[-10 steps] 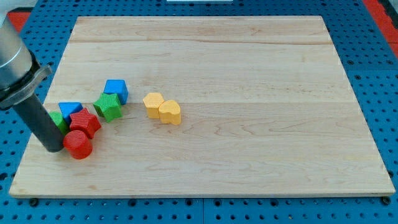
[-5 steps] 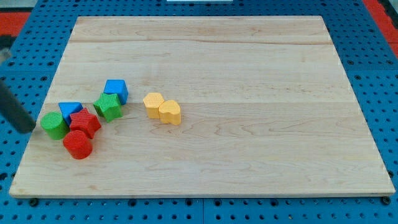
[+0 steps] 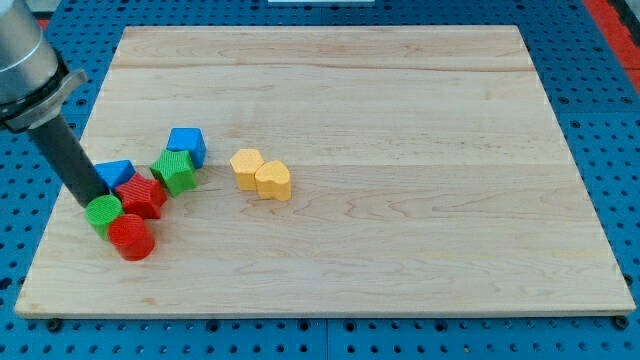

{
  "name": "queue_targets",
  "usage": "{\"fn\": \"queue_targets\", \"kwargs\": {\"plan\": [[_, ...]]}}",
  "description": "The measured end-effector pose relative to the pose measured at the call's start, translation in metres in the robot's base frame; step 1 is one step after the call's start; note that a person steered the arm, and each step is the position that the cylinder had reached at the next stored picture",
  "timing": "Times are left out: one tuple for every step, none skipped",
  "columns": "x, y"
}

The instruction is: Push the green circle and blue triangle from each other

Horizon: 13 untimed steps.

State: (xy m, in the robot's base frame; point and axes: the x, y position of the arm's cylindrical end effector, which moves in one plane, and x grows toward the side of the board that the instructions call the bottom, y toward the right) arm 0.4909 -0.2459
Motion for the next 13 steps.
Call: {"fn": "queue_targets", "kwargs": {"plan": [[-0.008, 0.0], [-0.019, 0.0], [-0.019, 0.002], [-0.019, 0.005], [-0.019, 0.005], [-0.019, 0.007], [-0.019, 0.009], [-0.019, 0.012], [-0.019, 0.016], [-0.019, 0.019], [-0.019, 0.021], [-0.019, 0.022], [-0.019, 0.023]]}}
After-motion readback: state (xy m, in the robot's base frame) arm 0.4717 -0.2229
